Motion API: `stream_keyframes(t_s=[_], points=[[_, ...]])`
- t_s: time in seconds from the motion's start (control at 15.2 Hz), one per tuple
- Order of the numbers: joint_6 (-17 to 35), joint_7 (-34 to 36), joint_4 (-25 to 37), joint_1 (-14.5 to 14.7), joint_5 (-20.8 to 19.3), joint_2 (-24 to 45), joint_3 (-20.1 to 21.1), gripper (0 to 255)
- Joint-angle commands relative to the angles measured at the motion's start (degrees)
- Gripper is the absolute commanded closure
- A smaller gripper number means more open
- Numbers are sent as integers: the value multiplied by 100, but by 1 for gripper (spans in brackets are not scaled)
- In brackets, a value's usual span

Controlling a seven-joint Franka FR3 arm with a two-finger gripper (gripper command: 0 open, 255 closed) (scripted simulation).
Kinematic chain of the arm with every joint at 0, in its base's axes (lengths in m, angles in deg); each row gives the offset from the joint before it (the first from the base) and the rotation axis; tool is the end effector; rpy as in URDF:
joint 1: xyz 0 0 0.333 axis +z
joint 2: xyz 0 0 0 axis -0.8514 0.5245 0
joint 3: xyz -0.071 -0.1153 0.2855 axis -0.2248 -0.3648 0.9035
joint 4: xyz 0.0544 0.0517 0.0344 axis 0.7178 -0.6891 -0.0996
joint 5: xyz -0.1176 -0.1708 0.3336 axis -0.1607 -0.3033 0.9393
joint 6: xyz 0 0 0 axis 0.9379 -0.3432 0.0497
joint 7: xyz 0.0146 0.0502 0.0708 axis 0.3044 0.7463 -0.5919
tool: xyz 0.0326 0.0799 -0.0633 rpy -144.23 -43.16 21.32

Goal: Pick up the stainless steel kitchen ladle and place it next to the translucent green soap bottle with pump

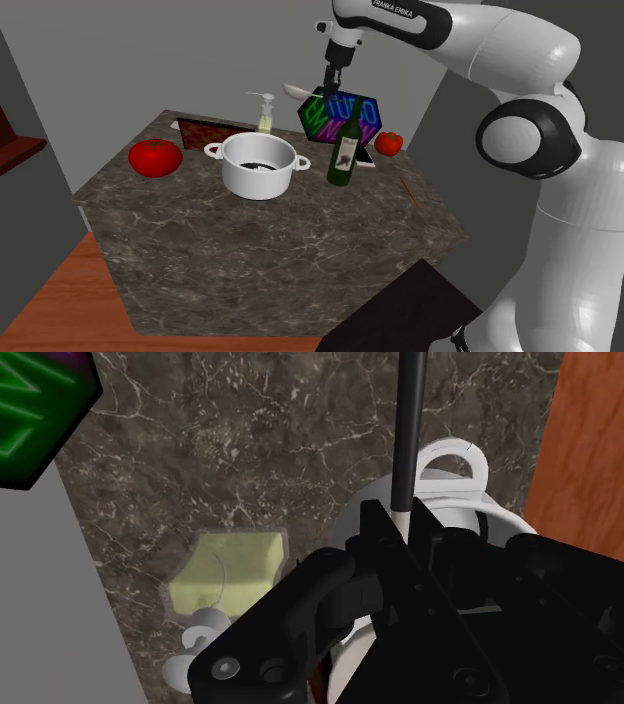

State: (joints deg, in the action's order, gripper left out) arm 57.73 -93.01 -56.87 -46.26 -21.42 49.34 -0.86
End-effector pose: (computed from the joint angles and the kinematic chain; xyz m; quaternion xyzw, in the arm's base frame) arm 0.6765 0.0222 0.6025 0.8779 0.4758 0.0360 0.0399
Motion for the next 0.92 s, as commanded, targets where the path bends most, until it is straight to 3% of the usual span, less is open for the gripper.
stream_keyframes(t_s=[0.0,0.86], points=[[239,7,-334,34,-24,-102,-2,255],[1373,37,-1709,138,-83,-345,7,255]])
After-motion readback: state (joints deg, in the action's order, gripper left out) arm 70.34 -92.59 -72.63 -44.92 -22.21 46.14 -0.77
